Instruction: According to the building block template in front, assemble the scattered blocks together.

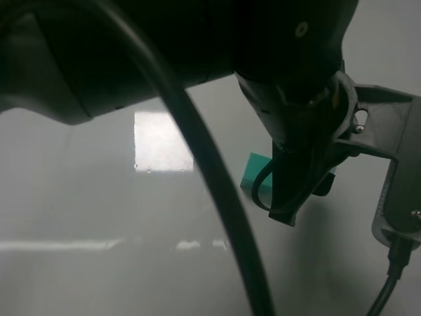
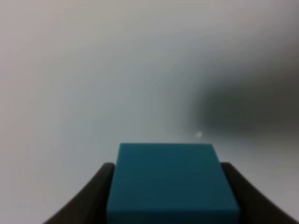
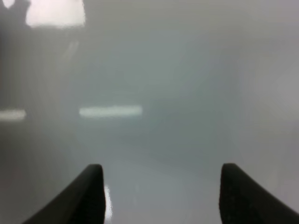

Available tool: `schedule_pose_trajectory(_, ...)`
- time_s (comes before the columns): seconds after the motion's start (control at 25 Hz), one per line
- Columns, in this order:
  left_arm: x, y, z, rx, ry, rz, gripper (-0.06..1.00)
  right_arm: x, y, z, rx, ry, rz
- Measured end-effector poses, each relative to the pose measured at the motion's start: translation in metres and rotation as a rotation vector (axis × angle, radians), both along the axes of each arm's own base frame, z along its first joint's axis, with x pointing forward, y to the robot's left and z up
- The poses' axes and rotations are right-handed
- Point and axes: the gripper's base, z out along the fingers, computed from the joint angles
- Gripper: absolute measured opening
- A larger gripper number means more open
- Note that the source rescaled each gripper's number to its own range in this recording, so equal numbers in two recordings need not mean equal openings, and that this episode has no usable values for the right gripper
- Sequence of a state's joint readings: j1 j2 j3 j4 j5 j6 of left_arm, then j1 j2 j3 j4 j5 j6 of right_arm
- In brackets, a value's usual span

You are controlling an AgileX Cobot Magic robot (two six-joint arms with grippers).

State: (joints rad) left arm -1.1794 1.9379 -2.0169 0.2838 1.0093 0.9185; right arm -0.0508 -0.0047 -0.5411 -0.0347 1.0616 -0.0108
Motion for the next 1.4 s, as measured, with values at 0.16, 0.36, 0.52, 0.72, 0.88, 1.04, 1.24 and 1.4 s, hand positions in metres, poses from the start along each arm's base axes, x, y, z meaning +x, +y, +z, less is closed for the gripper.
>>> schedule_pose_trajectory(0.16,0.004,-0.008,-0.011,0.024,0.001,-0.008,0.01,0.0,0.0,0.0,0.0,0.0,0.0)
schedule_pose_trajectory(0.36,0.009,-0.01,-0.018,0.049,0.001,0.002,0.01,0.0,0.0,0.0,0.0,0.0,0.0)
schedule_pose_trajectory(0.52,0.015,-0.009,-0.027,0.09,0.01,0.02,0.01,0.0,0.0,0.0,0.0,0.0,0.0)
schedule_pose_trajectory(0.72,0.017,-0.007,-0.028,0.116,0.003,0.032,0.01,0.0,0.0,0.0,0.0,0.0,0.0)
schedule_pose_trajectory(0.88,0.019,-0.004,-0.03,0.139,0.011,0.044,0.01,0.0,0.0,0.0,0.0,0.0,0.0)
schedule_pose_trajectory(1.04,0.02,-0.001,-0.031,0.156,0.03,0.07,0.01,0.0,0.0,0.0,0.0,0.0,0.0)
schedule_pose_trajectory(1.24,0.023,0.002,-0.032,0.165,0.04,0.086,0.01,0.0,0.0,0.0,0.0,0.0,0.0)
schedule_pose_trajectory(1.4,0.023,0.005,-0.033,0.192,0.05,0.097,0.01,0.0,0.0,0.0,0.0,0.0,0.0)
